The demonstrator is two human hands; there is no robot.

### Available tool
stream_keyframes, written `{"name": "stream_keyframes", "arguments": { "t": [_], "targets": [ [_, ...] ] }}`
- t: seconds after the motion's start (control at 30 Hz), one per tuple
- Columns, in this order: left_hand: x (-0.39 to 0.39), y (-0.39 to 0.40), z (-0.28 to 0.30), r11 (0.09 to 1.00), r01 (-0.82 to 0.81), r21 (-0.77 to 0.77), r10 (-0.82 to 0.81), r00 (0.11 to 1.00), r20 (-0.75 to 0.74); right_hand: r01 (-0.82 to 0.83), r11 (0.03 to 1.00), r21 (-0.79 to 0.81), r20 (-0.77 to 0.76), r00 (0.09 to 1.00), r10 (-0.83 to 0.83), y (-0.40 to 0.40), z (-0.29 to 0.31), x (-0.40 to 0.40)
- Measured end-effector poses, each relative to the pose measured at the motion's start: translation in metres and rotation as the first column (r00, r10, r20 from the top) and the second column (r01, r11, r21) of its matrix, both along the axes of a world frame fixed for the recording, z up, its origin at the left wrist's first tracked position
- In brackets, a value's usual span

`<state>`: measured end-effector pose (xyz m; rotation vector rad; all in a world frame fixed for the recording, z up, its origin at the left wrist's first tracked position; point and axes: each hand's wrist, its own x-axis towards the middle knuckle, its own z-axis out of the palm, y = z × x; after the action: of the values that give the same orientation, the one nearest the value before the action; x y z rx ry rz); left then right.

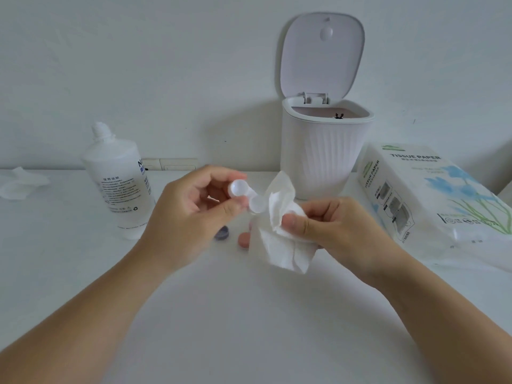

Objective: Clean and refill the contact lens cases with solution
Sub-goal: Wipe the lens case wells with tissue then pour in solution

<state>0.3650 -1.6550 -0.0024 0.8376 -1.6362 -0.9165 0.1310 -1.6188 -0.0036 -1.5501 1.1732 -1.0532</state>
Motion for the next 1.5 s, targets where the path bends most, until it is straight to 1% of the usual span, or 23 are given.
{"name": "stream_keyframes", "arguments": {
  "t": [0.07, 0.13, 0.2, 0.3, 0.33, 0.43, 0.6, 0.7, 0.77, 0.8, 0.97, 1.07, 1.17, 1.2, 1.27, 1.33, 1.4, 1.5],
  "targets": [
    [0.001, -0.002, 0.002, 0.998, 0.030, 0.064, -0.029, 0.999, -0.021, 0.088, 0.996, -0.031, 0.108, 0.991, -0.084, -0.001, 0.002, 0.000],
    [0.000, -0.002, 0.002, 0.983, 0.087, 0.161, -0.078, 0.995, -0.061, 0.180, 0.982, -0.065, 0.160, 0.973, -0.168, -0.002, 0.003, 0.000],
    [-0.001, 0.000, 0.002, 0.962, 0.136, 0.237, -0.121, 0.990, -0.078, 0.240, 0.964, -0.115, 0.126, 0.966, -0.226, -0.004, 0.000, 0.001],
    [-0.006, 0.006, 0.001, 0.923, 0.251, 0.292, -0.242, 0.968, -0.070, 0.255, 0.947, -0.196, 0.064, 0.967, -0.247, -0.004, -0.004, 0.004],
    [-0.008, 0.008, 0.000, 0.921, 0.260, 0.290, -0.255, 0.965, -0.055, 0.239, 0.947, -0.212, 0.052, 0.971, -0.234, -0.004, -0.004, 0.006],
    [-0.014, 0.010, -0.005, 0.943, 0.222, 0.248, -0.220, 0.975, -0.034, 0.168, 0.958, -0.232, 0.008, 0.985, -0.171, -0.001, -0.007, 0.009],
    [-0.015, 0.012, -0.007, 0.957, 0.215, 0.197, -0.219, 0.976, 0.000, 0.006, 0.982, -0.188, -0.065, 0.998, -0.018, 0.002, -0.011, 0.016],
    [-0.016, 0.012, -0.008, 0.978, 0.143, 0.151, -0.143, 0.990, -0.013, 0.023, 0.992, -0.126, -0.092, 0.995, -0.035, 0.001, -0.013, 0.016],
    [-0.016, 0.010, -0.008, 0.986, 0.091, 0.136, -0.084, 0.995, -0.058, 0.032, 0.995, -0.090, -0.067, 0.997, -0.038, 0.001, -0.013, 0.015],
    [-0.016, 0.011, -0.008, 0.986, 0.089, 0.139, -0.079, 0.994, -0.072, 0.032, 0.996, -0.080, -0.043, 0.998, -0.035, 0.002, -0.012, 0.015],
    [-0.017, 0.013, -0.009, 0.969, 0.169, 0.177, -0.158, 0.985, -0.075, 0.051, 0.998, -0.037, 0.058, 0.997, -0.049, 0.001, -0.008, 0.009],
    [-0.017, 0.012, -0.010, 0.987, 0.116, 0.114, -0.119, 0.993, 0.019, 0.029, 1.000, -0.003, 0.047, 0.998, -0.029, 0.000, -0.007, 0.006],
    [-0.014, 0.010, -0.010, 0.993, 0.119, 0.023, -0.122, 0.982, 0.141, -0.073, 0.996, 0.043, -0.018, 0.997, 0.074, 0.002, -0.007, 0.005],
    [-0.012, 0.010, -0.009, 0.990, 0.142, 0.009, -0.141, 0.971, 0.195, -0.112, 0.992, 0.061, -0.058, 0.992, 0.116, 0.002, -0.007, 0.005],
    [-0.010, 0.008, -0.010, 0.980, 0.198, 0.035, -0.199, 0.931, 0.306, -0.172, 0.981, 0.086, -0.178, 0.966, 0.185, 0.003, -0.009, 0.006],
    [-0.010, 0.008, -0.010, 0.974, 0.220, 0.056, -0.225, 0.901, 0.371, -0.196, 0.977, 0.079, -0.259, 0.943, 0.210, 0.004, -0.010, 0.007],
    [-0.010, 0.008, -0.010, 0.986, 0.165, 0.012, -0.158, 0.919, 0.361, -0.171, 0.983, 0.067, -0.223, 0.958, 0.182, 0.005, -0.008, 0.006],
    [-0.013, 0.010, -0.009, 0.998, 0.056, -0.007, -0.053, 0.967, 0.248, -0.069, 0.997, 0.036, -0.094, 0.993, 0.072, 0.003, -0.006, 0.005]
  ]
}}
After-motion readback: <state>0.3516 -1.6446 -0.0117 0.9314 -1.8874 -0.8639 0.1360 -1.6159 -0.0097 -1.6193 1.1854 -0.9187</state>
